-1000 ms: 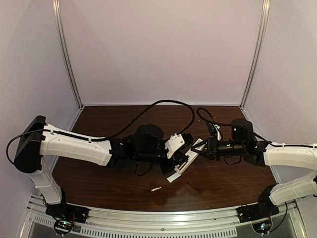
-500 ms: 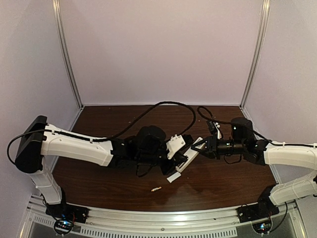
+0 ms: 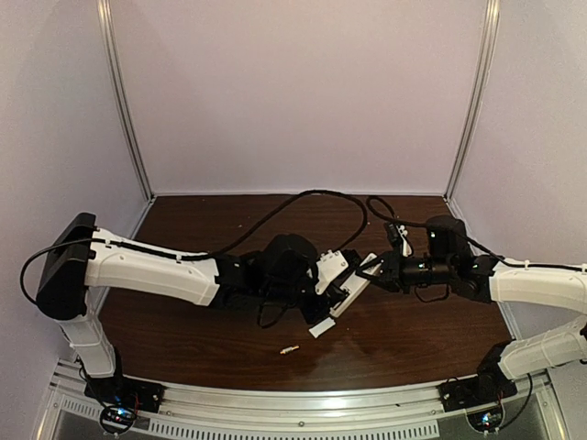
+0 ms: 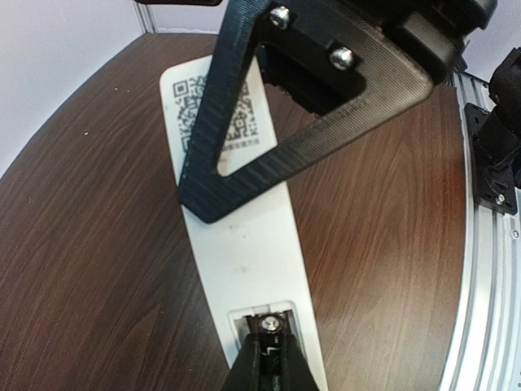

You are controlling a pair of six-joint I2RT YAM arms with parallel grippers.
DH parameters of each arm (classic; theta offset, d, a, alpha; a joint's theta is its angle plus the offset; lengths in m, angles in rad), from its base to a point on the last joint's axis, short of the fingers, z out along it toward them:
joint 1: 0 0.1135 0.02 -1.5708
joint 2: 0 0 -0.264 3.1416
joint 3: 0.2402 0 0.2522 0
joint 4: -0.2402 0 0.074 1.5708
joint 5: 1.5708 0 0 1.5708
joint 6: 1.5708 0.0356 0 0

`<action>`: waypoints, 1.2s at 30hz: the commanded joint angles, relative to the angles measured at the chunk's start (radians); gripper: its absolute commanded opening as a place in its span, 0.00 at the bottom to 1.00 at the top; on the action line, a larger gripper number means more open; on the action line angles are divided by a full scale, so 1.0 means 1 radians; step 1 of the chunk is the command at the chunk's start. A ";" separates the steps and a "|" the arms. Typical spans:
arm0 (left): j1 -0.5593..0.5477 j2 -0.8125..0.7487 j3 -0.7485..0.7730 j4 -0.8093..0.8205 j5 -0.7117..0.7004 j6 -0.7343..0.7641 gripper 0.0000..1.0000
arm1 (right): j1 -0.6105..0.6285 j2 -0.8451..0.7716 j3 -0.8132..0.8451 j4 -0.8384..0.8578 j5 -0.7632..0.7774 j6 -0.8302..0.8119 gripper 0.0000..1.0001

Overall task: Load the batteries into the remote control
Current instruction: Place the battery in the battery compartment.

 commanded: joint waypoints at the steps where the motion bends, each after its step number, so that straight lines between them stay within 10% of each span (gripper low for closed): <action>1: 0.006 0.028 0.014 -0.077 -0.074 -0.033 0.00 | 0.005 -0.018 0.040 0.003 -0.006 -0.008 0.00; 36: 0.009 0.028 0.051 -0.119 -0.144 -0.039 0.25 | 0.004 0.009 0.042 -0.021 -0.004 -0.032 0.00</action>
